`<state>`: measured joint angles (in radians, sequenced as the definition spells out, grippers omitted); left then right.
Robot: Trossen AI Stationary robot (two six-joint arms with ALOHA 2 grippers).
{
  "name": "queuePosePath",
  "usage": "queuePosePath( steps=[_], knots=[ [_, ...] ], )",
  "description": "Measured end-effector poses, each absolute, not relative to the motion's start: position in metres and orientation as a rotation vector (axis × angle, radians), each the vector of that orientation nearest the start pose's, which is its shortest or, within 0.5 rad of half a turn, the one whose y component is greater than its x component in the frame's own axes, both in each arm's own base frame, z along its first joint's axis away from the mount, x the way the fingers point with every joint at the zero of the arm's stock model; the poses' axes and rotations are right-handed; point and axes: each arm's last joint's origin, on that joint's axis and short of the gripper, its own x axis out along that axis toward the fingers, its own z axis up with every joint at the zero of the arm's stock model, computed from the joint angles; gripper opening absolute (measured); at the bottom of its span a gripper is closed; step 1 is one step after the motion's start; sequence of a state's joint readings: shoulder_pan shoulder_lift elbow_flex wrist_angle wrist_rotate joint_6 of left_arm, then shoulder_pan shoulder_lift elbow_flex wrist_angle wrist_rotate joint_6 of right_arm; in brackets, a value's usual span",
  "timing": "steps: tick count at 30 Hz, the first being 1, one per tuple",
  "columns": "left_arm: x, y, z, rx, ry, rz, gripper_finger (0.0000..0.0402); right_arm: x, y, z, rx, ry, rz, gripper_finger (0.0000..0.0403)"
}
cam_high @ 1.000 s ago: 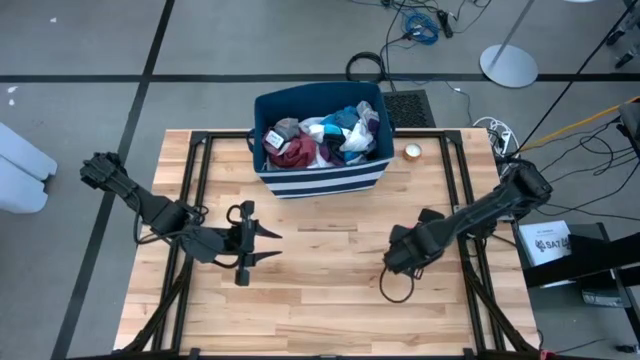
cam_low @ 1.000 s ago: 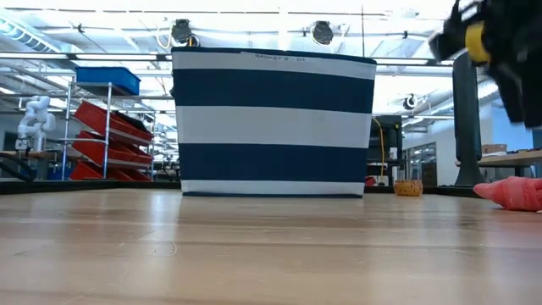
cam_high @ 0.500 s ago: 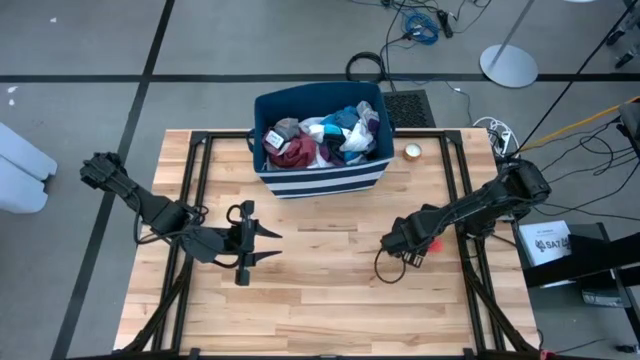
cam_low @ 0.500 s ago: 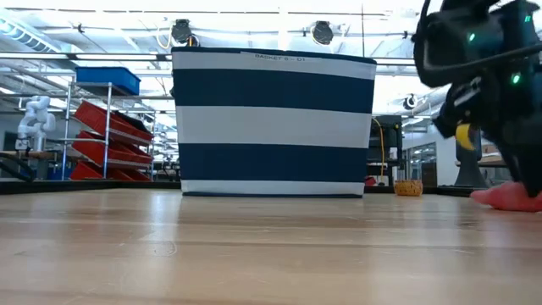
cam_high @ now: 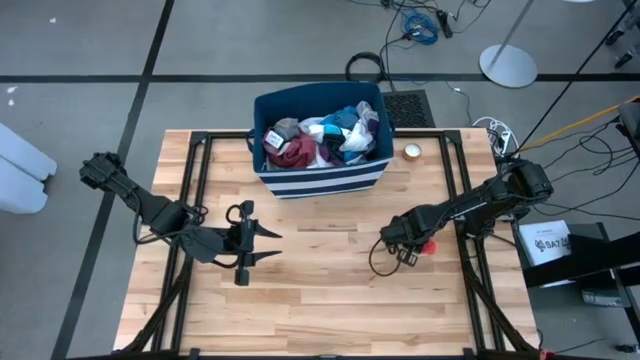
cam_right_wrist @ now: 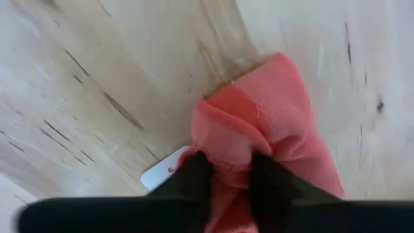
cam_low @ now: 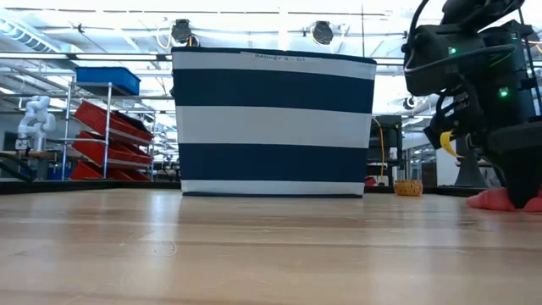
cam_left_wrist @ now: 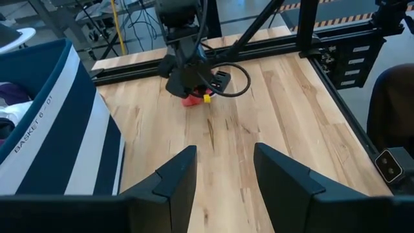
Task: Sort clothes
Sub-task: Put the orange socks into the blue bin
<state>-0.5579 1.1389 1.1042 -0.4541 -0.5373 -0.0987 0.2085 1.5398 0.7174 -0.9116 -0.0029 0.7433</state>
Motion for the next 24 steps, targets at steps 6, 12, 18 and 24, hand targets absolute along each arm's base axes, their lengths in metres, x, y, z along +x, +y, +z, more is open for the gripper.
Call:
queuePosePath(
  steps=[6, 12, 18, 24],
  knots=[
    [0.210, -0.114, 0.351, 0.157, 0.417, 0.001, 0.0164, 0.203, 0.043, 0.134, 0.369, 1.679, -0.486, 0.0014],
    [0.210, -0.114, 0.351, 0.157, 0.417, 0.001, 0.0164, 0.226, 0.054, 0.156, 0.436, 1.621, -0.391, 0.0016],
    [0.210, -0.114, 0.351, 0.157, 0.417, 0.001, 0.0164, 0.262, 0.079, 0.208, 0.411, 1.422, -0.217, 0.0010],
    [0.210, -0.114, 0.351, 0.157, 0.418, 0.001, 0.0164, 0.291, 0.107, 0.280, 0.298, 1.120, 0.008, 0.0010]
  ],
)
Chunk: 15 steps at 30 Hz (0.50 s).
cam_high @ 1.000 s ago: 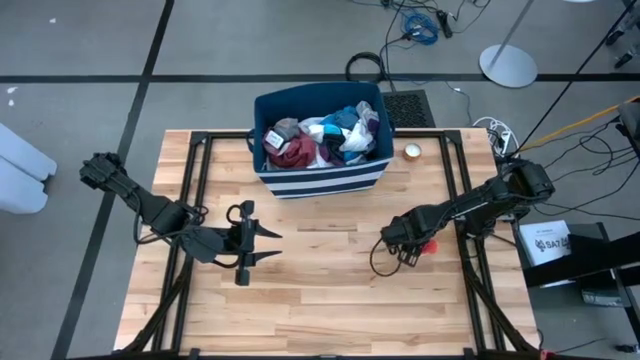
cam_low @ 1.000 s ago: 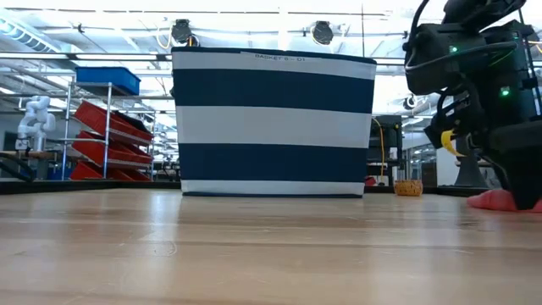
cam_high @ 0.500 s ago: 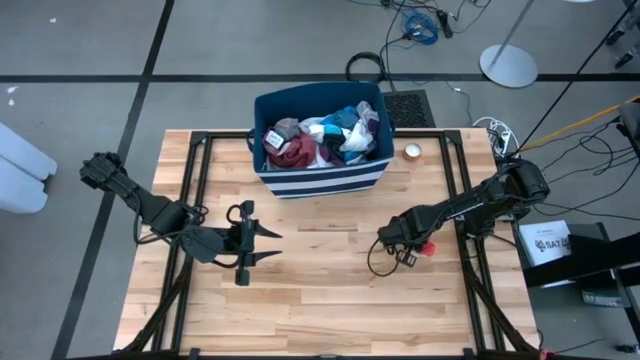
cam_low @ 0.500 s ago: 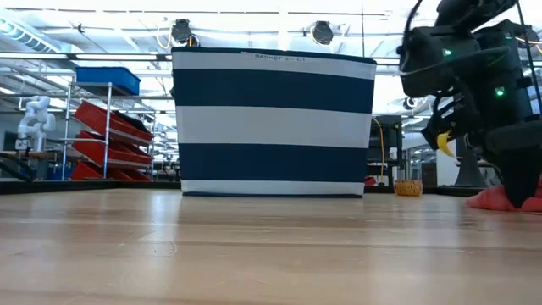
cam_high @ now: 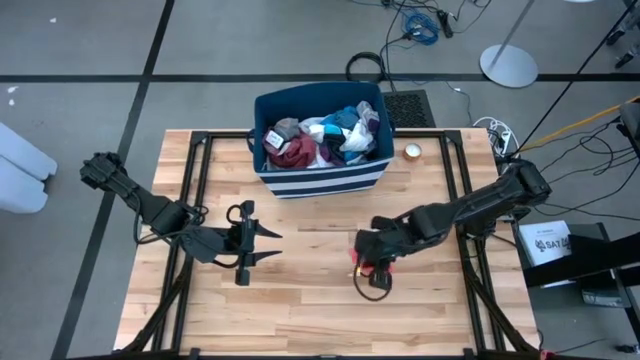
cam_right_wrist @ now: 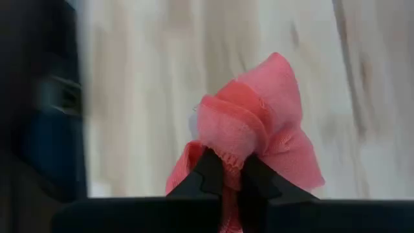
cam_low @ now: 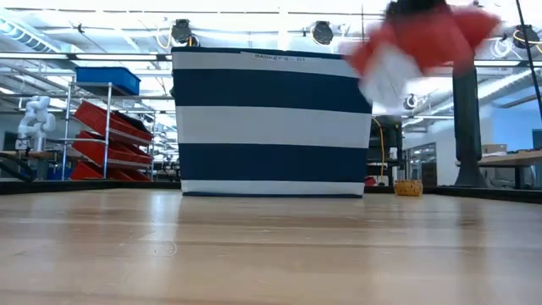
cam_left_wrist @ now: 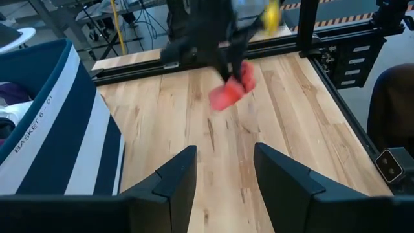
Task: Sort clothes
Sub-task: Put the orange socks into the blue bin
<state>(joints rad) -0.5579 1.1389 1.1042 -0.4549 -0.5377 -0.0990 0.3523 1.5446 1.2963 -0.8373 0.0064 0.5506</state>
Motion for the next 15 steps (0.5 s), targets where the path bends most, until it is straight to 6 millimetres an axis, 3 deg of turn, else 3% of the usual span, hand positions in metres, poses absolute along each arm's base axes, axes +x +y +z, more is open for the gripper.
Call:
queuePosePath(
  steps=[4, 8, 12, 15],
  knots=[
    [0.210, -0.114, 0.351, 0.157, 0.418, 0.001, 0.0164, 0.303, 0.117, 0.332, 0.182, 0.885, 0.113, 0.0010],
    [0.210, -0.114, 0.351, 0.157, 0.417, 0.001, 0.0164, 0.312, 0.114, 0.378, 0.057, 0.648, 0.130, 0.0009],
    [0.210, -0.114, 0.351, 0.157, 0.418, 0.001, 0.0164, 0.323, 0.095, 0.414, -0.034, 0.416, 0.033, 0.0009],
    [0.210, -0.114, 0.351, 0.157, 0.418, 0.001, 0.0164, 0.332, 0.070, 0.435, -0.063, 0.265, -0.055, 0.0009]
  ],
)
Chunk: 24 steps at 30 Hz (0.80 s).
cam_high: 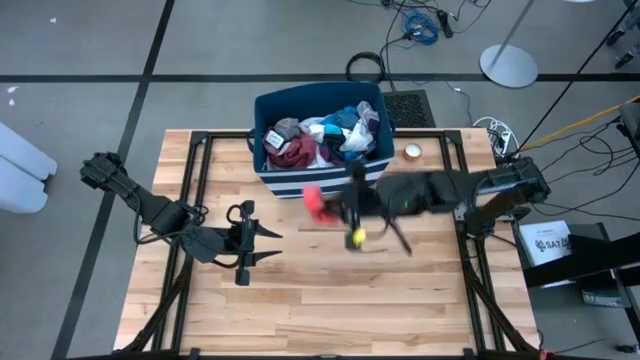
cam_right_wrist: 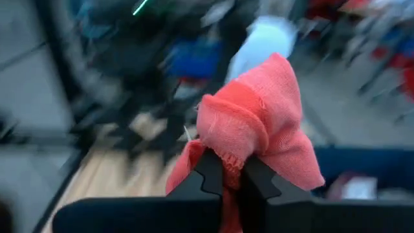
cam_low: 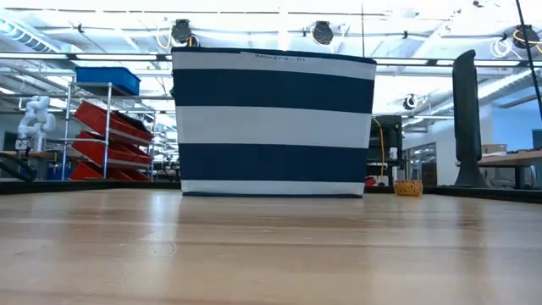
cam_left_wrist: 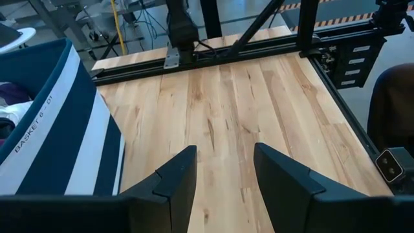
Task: Sort clothes
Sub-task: Put the orange socks into the blue bin
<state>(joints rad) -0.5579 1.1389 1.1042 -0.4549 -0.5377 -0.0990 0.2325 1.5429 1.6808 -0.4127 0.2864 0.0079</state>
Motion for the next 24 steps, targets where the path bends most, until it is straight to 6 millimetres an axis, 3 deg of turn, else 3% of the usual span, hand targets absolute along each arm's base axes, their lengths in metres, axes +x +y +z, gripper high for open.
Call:
queuePosePath(
  steps=[4, 9, 17, 24],
  knots=[
    [0.210, -0.114, 0.351, 0.158, 0.418, 0.001, 0.0164, 0.341, 0.024, 0.450, -0.044, 0.114, -0.190, 0.0009],
    [0.210, -0.114, 0.351, 0.159, 0.417, 0.001, 0.0164, 0.358, -0.037, 0.450, 0.019, -0.014, -0.369, 0.0009],
    [0.210, -0.114, 0.351, 0.159, 0.417, 0.000, 0.0164, 0.392, -0.122, 0.411, 0.162, -0.086, -0.558, 0.0009],
    [0.210, -0.114, 0.351, 0.167, 0.418, -0.001, 0.0164, 0.412, -0.158, 0.372, 0.243, -0.052, -0.574, 0.0009]
  ],
)
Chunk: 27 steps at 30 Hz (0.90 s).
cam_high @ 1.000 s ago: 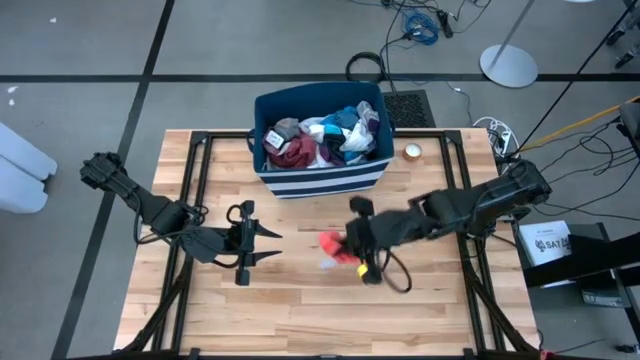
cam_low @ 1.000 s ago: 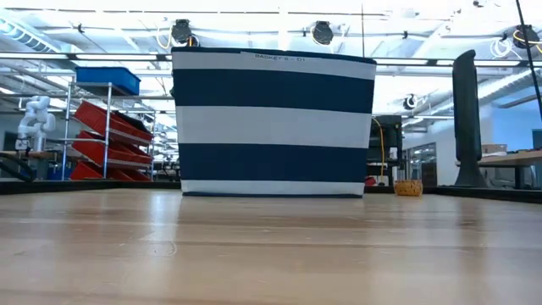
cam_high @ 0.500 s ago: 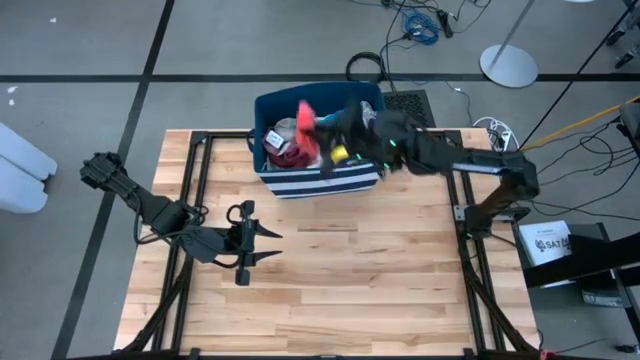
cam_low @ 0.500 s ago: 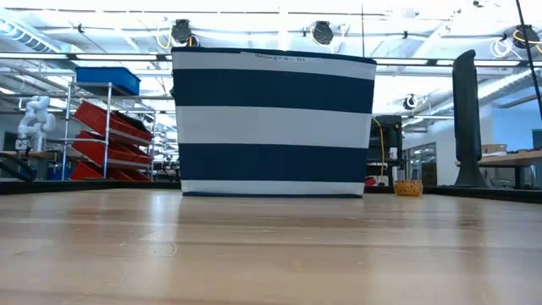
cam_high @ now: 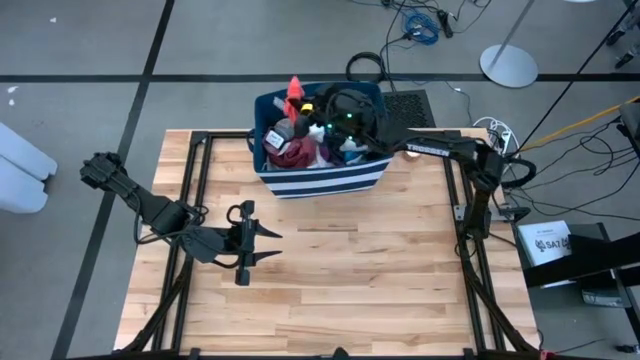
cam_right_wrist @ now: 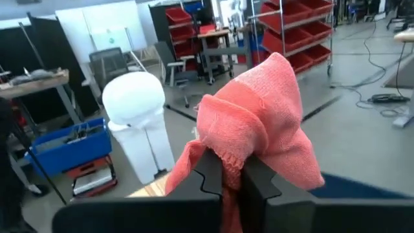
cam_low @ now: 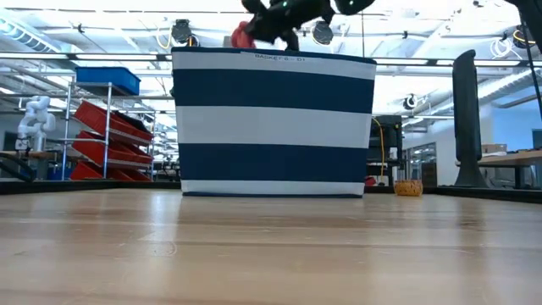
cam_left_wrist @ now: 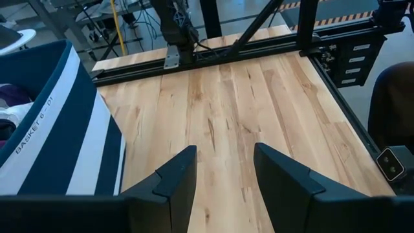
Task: Sort clothes
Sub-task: Put the orange socks into the blue bin, then return to Home Position
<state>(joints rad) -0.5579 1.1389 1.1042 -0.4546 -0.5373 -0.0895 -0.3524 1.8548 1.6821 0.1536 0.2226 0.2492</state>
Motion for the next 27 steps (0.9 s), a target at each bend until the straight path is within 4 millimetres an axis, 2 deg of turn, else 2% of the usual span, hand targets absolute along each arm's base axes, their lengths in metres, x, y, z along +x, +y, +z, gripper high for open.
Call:
queuePosePath(
  steps=[8, 17, 27],
  knots=[
    [0.210, -0.114, 0.351, 0.165, 0.418, -0.001, 0.0164, 0.427, -0.168, 0.340, 0.251, 0.039, -0.599, 0.0042],
    [0.210, -0.114, 0.351, 0.165, 0.418, -0.001, 0.0164, 0.427, -0.170, 0.338, 0.251, 0.053, -0.611, 0.0110],
    [0.210, -0.113, 0.351, 0.164, 0.418, -0.001, 0.0164, 0.420, -0.180, 0.326, 0.261, 0.180, -0.646, 0.0184]
  ],
)
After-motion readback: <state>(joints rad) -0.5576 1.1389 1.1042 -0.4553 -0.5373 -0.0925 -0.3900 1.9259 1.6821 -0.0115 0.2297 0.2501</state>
